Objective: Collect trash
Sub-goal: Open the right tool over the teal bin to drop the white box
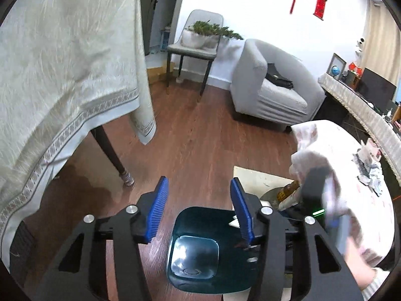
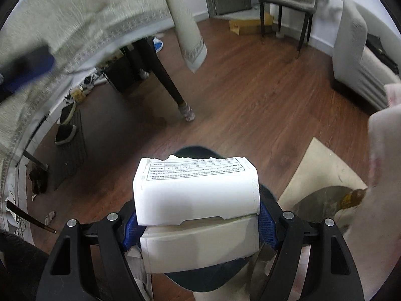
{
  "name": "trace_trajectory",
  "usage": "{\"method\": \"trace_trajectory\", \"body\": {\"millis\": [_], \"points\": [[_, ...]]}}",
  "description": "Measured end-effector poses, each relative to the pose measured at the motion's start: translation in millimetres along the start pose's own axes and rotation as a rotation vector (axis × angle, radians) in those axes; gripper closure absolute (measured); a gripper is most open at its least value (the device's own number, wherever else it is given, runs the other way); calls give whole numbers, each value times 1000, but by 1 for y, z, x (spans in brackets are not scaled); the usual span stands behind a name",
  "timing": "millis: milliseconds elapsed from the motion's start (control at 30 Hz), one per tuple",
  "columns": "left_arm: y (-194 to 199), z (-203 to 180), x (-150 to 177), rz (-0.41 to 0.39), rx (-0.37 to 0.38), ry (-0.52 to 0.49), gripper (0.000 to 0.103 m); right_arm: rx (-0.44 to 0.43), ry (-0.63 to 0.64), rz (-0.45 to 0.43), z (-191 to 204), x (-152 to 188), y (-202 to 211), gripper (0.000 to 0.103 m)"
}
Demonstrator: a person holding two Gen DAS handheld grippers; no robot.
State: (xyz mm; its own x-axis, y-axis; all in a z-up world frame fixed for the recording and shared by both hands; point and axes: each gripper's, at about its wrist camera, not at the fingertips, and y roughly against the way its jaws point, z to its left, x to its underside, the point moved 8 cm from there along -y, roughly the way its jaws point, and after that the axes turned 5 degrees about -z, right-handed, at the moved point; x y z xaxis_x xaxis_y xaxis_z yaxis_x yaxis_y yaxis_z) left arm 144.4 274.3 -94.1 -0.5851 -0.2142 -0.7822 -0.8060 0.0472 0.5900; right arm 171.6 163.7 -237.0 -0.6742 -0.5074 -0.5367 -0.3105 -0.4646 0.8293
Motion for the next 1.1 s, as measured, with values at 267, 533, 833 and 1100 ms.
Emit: {"method": "trace_trajectory", "body": {"millis": [267,533,833,1100], "points": [[18,-15,-20,-42,54,24,58,33,43,99,8,30,-39,26],[31,-28,-33,-82,83,7,57,84,39,115,3,42,-45,14],[32,-37,-42,-99,96,-10,57,37,54,47,12,25,-11,14],[42,-56,-55,-133,121,-19,57,-8,111,-116,25,-7,68,14]]}}
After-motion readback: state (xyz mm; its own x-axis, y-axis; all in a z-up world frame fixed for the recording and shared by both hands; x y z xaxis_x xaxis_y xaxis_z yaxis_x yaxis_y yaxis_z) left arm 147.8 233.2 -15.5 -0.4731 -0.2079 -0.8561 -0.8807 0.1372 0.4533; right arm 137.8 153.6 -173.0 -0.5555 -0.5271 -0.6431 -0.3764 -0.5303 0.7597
